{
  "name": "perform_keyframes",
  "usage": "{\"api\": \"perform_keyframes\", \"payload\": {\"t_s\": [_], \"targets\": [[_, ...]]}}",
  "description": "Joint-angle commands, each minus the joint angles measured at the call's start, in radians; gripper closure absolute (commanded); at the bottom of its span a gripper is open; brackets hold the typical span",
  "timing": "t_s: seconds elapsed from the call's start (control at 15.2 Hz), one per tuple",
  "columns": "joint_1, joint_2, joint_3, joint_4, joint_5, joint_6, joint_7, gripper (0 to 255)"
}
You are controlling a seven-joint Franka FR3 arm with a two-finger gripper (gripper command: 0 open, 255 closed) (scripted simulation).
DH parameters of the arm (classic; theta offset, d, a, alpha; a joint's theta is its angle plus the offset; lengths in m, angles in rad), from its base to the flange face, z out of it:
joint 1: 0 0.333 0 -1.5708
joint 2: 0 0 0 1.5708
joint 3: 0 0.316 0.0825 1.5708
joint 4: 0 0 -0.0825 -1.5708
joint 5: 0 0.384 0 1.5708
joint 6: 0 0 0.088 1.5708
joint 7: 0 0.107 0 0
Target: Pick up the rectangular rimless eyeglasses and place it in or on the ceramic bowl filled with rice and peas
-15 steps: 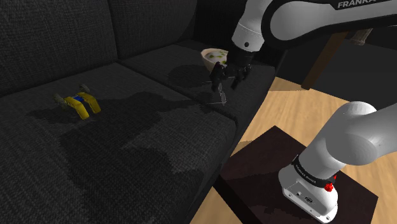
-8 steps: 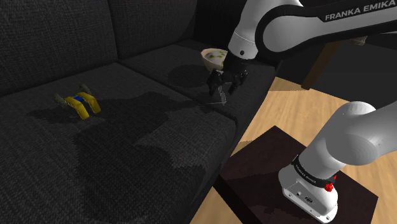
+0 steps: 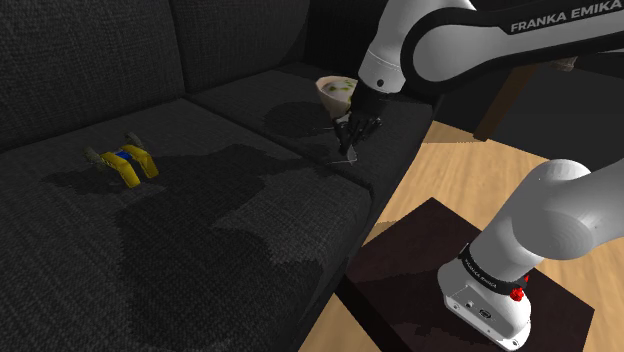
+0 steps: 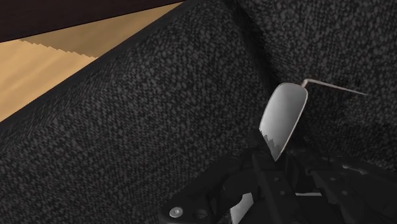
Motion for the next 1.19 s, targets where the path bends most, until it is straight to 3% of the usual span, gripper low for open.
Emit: {"api": "perform_keyframes", "payload": {"t_s": [0.0,0.33,1.12], "targets": [[0.000,0.000,0.000,0.000,0.000,0.000,0.000,255],[0.000,0.000,0.000,0.000,0.000,0.000,0.000,255],[-0.010,-0.036,-0.024,0.137,-0.024,-0.173,0.012,255]]}}
